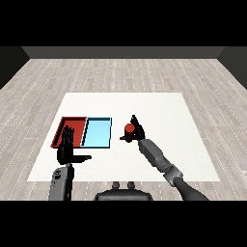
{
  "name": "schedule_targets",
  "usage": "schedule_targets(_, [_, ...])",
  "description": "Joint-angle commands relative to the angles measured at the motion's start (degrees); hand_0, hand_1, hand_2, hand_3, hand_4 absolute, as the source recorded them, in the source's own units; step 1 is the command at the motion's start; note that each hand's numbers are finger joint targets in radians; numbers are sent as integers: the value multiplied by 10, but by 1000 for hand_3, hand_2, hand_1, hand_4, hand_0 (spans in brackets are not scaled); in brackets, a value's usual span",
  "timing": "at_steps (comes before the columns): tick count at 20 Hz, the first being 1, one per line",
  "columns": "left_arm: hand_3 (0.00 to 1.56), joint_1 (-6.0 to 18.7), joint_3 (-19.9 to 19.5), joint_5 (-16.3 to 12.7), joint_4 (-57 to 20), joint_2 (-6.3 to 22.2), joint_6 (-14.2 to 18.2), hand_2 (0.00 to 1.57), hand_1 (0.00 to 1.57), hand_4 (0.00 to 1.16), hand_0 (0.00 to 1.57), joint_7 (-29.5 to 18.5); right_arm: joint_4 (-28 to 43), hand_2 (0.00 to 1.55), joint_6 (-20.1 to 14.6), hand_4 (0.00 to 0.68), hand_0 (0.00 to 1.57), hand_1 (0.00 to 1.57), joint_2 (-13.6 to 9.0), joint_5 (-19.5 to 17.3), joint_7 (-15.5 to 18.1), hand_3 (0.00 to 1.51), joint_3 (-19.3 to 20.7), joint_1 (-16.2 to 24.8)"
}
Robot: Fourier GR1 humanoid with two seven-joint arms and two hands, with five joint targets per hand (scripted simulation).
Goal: Pick the red can and put it in the red box
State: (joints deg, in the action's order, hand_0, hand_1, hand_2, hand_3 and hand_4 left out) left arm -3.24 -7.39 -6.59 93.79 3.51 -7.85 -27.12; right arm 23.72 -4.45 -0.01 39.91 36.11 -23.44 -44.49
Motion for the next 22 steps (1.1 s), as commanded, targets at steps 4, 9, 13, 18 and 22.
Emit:
schedule_targets(4, [0,21,-27,-17,-23,21,-11,0,0,0,0,0,49,0,-45,0,0,0,0,62,-29,0,-84,3])
schedule_targets(9, [0,-6,5,7,16,-9,12,0,0,0,0,4,-10,0,-72,0,0,0,0,114,-36,0,-101,-37])
schedule_targets(13, [0,-17,5,7,4,-6,1,0,0,0,0,-14,-51,1479,-174,524,1519,1519,0,99,-76,1409,-120,-69])
schedule_targets(18, [0,-3,-16,-11,-16,8,-8,0,0,0,0,-11,-85,1449,-224,528,1434,1434,0,87,-124,1406,-155,-87])
schedule_targets(22, [0,-15,-2,3,7,-3,3,0,0,0,0,-9,-94,1458,-217,534,1480,1480,0,87,-129,1412,-176,-83])
